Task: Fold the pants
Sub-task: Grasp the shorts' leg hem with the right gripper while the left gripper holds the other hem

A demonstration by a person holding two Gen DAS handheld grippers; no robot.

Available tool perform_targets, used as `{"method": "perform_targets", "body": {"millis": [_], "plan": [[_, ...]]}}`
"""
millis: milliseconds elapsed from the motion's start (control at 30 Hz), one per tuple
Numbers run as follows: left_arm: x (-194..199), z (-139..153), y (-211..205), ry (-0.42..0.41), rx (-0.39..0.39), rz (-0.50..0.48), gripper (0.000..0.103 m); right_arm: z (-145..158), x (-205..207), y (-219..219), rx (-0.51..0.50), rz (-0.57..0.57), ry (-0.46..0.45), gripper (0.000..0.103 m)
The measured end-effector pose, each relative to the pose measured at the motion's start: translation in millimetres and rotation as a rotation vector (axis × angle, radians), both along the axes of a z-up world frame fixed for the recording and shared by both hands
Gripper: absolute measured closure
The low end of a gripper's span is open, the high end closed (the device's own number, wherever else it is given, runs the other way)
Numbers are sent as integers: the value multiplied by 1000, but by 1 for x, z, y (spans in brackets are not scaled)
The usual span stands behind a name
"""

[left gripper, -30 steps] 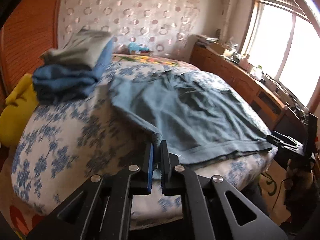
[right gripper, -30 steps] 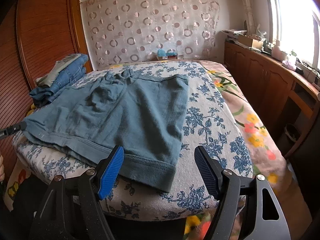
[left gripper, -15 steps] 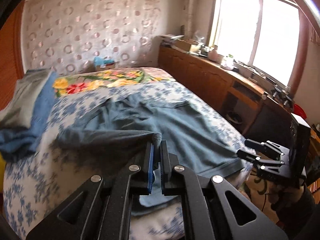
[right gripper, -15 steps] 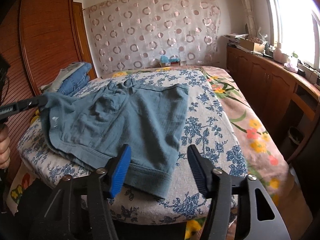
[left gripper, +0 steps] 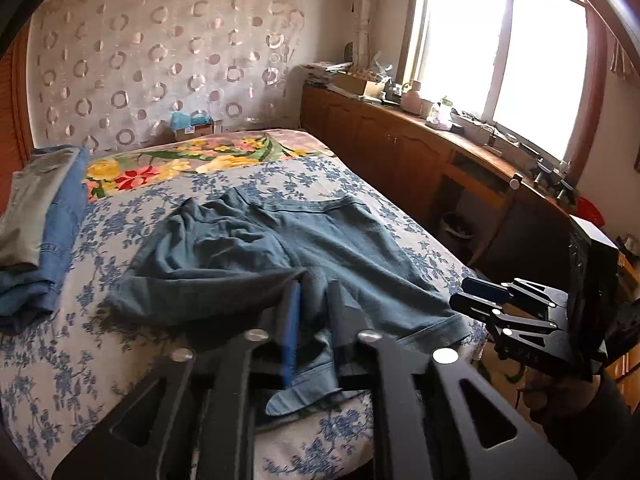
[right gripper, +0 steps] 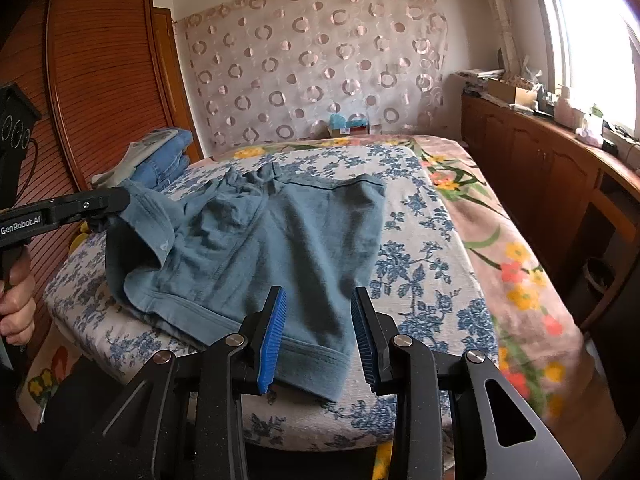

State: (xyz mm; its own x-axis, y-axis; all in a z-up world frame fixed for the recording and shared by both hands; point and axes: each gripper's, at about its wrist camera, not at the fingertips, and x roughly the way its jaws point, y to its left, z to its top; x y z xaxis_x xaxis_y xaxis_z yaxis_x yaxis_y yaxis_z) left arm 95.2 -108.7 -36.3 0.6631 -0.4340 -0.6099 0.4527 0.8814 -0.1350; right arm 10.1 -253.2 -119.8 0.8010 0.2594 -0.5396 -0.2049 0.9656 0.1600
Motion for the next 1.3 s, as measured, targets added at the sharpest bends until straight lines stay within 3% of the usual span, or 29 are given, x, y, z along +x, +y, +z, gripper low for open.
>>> {"method": "perform_targets", "body": {"millis": [100, 200, 267, 333, 633, 1233, 1300], "plan": [[-7, 4, 12, -25, -7, 11, 56, 1, 5, 7, 0, 8, 0, 68], [-12, 5, 27, -40, 5, 43, 54, 3, 10, 15, 2, 21, 0, 68], [-15, 2, 38, -48, 3, 61, 44, 4, 13, 22, 4, 32, 1, 68], [-17, -3, 49, -51, -5, 78, 29, 4, 17, 30, 5, 49, -1, 68], [-14, -37, 86, -16, 21, 188, 27, 3, 36, 61, 7, 127, 8, 68], [-13, -77, 78, 60, 51, 190, 27, -16, 72, 99, -20, 224, 141, 68], [-13, -78, 78, 60, 48, 190, 27, -14, 72, 98, -12, 224, 134, 86]]}}
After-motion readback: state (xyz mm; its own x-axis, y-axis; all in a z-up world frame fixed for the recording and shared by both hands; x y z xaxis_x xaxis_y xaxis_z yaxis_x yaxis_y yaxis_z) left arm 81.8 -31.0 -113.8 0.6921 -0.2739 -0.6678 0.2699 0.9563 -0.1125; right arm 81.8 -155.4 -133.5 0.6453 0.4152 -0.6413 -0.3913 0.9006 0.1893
